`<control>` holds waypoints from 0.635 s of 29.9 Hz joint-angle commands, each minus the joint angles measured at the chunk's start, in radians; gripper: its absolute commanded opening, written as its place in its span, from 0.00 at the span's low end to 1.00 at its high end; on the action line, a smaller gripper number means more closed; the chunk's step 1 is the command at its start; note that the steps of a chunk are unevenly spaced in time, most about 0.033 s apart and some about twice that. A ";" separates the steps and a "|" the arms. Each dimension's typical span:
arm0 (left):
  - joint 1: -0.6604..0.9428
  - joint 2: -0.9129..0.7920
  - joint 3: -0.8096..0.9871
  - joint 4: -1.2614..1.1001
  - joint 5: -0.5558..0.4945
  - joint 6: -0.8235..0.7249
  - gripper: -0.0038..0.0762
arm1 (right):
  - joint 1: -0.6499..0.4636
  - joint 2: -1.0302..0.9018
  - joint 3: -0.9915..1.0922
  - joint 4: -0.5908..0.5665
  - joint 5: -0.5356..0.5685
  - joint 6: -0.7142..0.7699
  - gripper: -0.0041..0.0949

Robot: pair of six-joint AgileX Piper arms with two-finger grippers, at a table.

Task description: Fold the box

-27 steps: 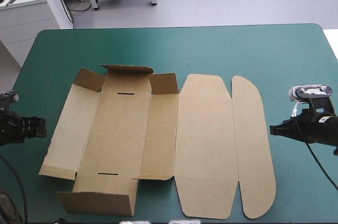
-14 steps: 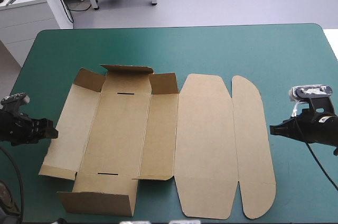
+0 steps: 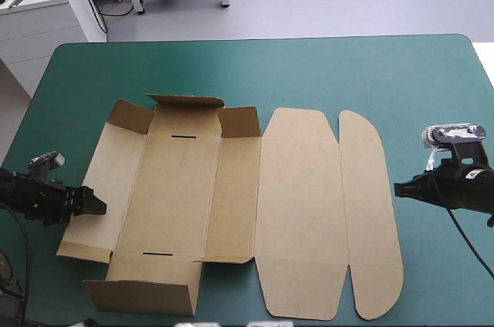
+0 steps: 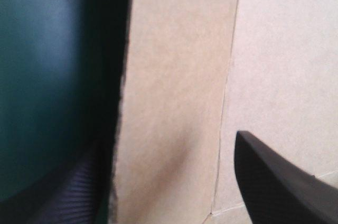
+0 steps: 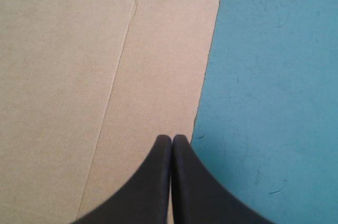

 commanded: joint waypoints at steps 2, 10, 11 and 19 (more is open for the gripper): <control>-0.046 -0.027 -0.017 -0.075 0.055 0.017 0.66 | -0.002 -0.011 -0.025 0.032 -0.038 -0.012 0.02; -0.141 -0.027 -0.017 -0.066 0.029 0.017 0.66 | -0.002 -0.011 -0.025 0.032 -0.036 -0.012 0.02; -0.143 -0.027 -0.017 -0.068 0.028 0.017 0.66 | -0.002 -0.011 -0.025 0.032 -0.036 -0.012 0.02; -0.143 -0.027 -0.017 -0.064 0.030 0.006 0.45 | -0.002 -0.011 -0.025 0.032 -0.033 -0.012 0.02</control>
